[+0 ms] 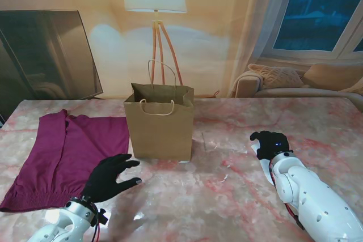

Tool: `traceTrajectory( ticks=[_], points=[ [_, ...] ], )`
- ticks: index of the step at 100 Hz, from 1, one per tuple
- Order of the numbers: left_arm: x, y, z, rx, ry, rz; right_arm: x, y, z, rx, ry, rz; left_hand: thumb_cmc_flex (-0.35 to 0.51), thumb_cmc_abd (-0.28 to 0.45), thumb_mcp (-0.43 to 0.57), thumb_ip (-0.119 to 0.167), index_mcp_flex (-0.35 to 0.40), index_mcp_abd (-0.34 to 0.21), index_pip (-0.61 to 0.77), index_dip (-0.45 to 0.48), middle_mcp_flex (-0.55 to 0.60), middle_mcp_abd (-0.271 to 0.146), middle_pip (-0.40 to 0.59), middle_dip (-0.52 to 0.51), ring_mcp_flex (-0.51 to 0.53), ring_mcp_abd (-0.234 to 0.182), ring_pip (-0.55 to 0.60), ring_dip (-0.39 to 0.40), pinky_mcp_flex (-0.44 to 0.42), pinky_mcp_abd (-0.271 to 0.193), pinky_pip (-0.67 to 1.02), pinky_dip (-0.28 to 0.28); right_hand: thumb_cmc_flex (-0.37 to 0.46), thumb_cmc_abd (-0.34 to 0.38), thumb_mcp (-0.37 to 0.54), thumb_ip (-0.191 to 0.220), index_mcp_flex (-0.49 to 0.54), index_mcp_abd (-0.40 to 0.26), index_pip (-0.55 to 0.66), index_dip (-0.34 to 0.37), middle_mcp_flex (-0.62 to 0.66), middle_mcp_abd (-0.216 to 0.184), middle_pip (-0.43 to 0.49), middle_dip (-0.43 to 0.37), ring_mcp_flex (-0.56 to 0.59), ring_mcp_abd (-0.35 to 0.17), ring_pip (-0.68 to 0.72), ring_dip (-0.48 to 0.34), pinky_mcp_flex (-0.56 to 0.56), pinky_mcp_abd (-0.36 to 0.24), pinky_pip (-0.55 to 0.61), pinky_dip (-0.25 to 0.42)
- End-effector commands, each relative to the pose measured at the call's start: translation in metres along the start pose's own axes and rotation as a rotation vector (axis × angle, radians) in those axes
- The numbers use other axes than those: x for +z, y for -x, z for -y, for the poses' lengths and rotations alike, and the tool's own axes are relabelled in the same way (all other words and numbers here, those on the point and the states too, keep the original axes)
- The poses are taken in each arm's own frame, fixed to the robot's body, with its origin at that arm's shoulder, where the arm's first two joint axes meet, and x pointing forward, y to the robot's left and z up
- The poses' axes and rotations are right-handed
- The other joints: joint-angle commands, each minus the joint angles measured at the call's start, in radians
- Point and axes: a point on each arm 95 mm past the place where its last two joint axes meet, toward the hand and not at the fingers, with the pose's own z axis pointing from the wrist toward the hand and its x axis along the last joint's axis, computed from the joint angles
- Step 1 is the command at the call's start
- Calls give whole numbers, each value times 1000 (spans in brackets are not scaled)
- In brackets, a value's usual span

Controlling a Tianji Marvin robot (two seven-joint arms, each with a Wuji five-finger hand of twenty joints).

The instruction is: Fold the socks and the shorts into the kraft paper bag

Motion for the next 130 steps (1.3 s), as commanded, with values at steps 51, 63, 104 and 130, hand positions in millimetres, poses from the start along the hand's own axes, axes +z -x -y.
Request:
traceTrajectory(
  ticks=[51, 63, 104, 130],
  points=[
    [-2, 2, 1, -6, 1, 7, 17, -5, -1, -137, -26, -10, 20, 20, -10, 53, 14, -15, 8, 16, -26, -41, -14, -11, -33, -34, -16, -12, -11, -15, -20, -10, 120, -243, 27, -133, 289, -56, 170, 43, 339, -75, 373, 447, 147, 56, 413, 281, 68, 12, 67, 97],
    [-2, 2, 0, -8, 1, 8, 14, -2, -5, -107, -4, 26, 21, 21, -10, 53, 13, -15, 8, 16, -26, -39, -14, -11, -33, -35, -17, -12, -10, -15, -20, -10, 102, -256, 8, -137, 489, -255, 465, -6, 391, -54, 378, 468, 275, 96, 423, 323, 169, 53, 139, 96],
    [0, -1, 0, -8, -5, -2, -17, 12, -32, -107, 180, 6, 20, 23, -12, 53, 14, -14, 9, 16, -25, -39, -14, -11, -33, -33, -17, -12, -12, -16, -22, -11, 47, -284, -41, -161, 514, -249, 454, 21, 524, -19, 320, 357, 401, 83, 432, 303, 262, 49, 307, 161],
    [0, -2, -1, -9, 0, -5, -56, 12, -24, -178, 144, -53, 19, 25, -13, 54, 13, -15, 9, 16, -27, -38, -15, -11, -35, -33, -18, -12, -14, -15, -24, -12, 40, -301, -39, -167, 529, -256, 454, 23, 551, -18, 325, 345, 428, 84, 447, 308, 286, 40, 348, 175]
  ],
)
